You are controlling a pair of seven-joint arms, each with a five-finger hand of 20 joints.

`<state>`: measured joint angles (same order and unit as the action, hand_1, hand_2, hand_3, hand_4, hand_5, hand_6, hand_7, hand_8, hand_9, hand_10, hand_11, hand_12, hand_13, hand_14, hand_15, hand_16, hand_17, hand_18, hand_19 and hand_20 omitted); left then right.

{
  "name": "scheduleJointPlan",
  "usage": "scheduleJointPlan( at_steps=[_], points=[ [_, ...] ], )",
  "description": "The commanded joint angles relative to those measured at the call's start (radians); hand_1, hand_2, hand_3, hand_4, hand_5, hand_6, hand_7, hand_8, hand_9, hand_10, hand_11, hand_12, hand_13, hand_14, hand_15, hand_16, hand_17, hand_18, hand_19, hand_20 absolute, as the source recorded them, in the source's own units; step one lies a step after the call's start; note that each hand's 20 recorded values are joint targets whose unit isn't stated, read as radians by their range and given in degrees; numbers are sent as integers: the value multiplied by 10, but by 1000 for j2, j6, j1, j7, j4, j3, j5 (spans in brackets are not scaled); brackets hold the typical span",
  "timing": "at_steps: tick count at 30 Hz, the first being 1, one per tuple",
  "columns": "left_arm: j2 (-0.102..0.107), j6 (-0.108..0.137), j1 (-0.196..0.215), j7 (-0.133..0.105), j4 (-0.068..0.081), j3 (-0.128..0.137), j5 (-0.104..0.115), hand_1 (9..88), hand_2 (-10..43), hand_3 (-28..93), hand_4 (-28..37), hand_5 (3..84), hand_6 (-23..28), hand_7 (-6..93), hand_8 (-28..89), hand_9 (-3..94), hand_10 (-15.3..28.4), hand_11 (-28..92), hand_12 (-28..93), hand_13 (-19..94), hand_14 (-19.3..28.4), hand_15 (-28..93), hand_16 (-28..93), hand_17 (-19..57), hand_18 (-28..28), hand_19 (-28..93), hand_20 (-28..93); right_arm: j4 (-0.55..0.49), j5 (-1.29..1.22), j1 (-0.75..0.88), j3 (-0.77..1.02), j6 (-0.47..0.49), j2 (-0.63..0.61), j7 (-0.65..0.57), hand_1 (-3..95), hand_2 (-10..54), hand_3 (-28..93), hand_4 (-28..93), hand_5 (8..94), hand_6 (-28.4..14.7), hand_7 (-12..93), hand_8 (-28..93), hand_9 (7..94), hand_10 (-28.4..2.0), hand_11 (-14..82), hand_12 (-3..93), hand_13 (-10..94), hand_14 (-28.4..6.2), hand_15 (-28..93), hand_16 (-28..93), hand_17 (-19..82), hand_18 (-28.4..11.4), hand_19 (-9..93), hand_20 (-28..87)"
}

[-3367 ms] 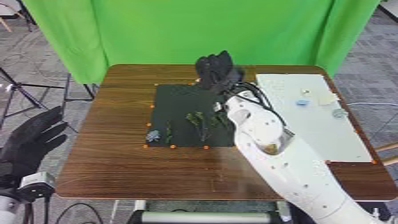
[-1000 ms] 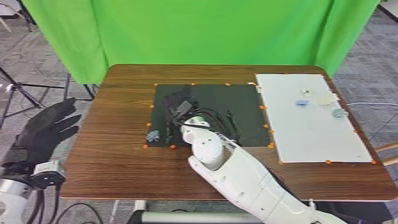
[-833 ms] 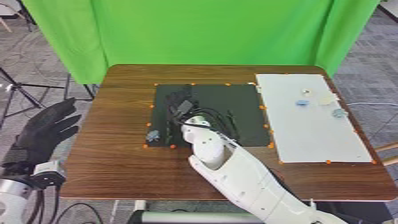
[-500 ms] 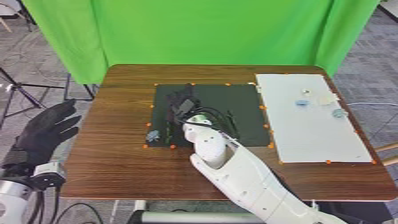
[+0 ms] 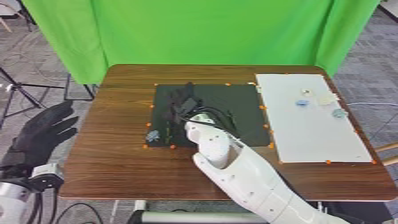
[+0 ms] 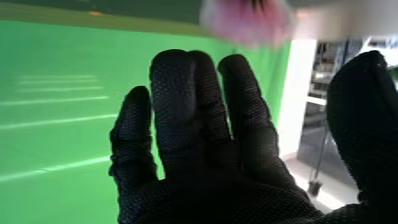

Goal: Arrange flowers

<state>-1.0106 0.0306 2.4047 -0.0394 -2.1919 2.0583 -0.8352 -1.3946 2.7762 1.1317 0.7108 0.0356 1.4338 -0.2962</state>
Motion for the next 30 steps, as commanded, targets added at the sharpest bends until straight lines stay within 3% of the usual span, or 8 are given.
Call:
scheduleJointPlan(
  at_steps=[1,5,14,19,30],
  points=[
    [-46,6,42,-22,-16,9,-4,237,-24,696,-266,255,29,215,-94,188,101,170,188,146,123,240,49,-109,185,399,86,-138,-74,-45,102,50,-143,-27,178,-17,858,-245,397,-37,348,-145,443,-145,286,271,445,-107,517,190,65,-211,593,459],
    [-60,14,58,-23,-24,20,-3,239,-26,699,-273,255,30,218,-98,189,99,172,187,147,122,240,49,-108,184,398,87,-154,-113,-31,171,77,-245,-65,185,-15,855,-241,373,-40,328,-137,416,-143,255,272,411,-106,387,207,30,-216,531,387],
    [-74,20,72,-26,-31,30,-4,239,-25,703,-276,255,27,222,-106,191,98,171,183,152,118,231,52,-105,182,392,91,-102,-154,49,313,126,-448,-188,202,-25,867,-238,307,-51,312,-126,340,-154,190,266,325,-128,249,241,13,-211,480,299],
    [-78,18,75,-28,-32,31,-3,238,-24,704,-276,254,25,227,-108,192,97,172,182,154,117,226,54,-104,181,389,94,-65,-166,81,372,124,-510,-262,209,-31,870,-236,276,-65,280,-111,300,-159,149,269,287,-145,156,270,5,-216,475,269],
    [-86,20,92,-31,-38,40,-3,239,-22,704,-277,253,24,228,-111,193,96,172,181,155,116,220,59,-103,180,386,98,-89,-257,191,529,246,-585,-410,213,-46,862,-238,257,-84,227,-85,275,-171,119,271,280,-172,73,288,2,-242,479,256]
  ],
)
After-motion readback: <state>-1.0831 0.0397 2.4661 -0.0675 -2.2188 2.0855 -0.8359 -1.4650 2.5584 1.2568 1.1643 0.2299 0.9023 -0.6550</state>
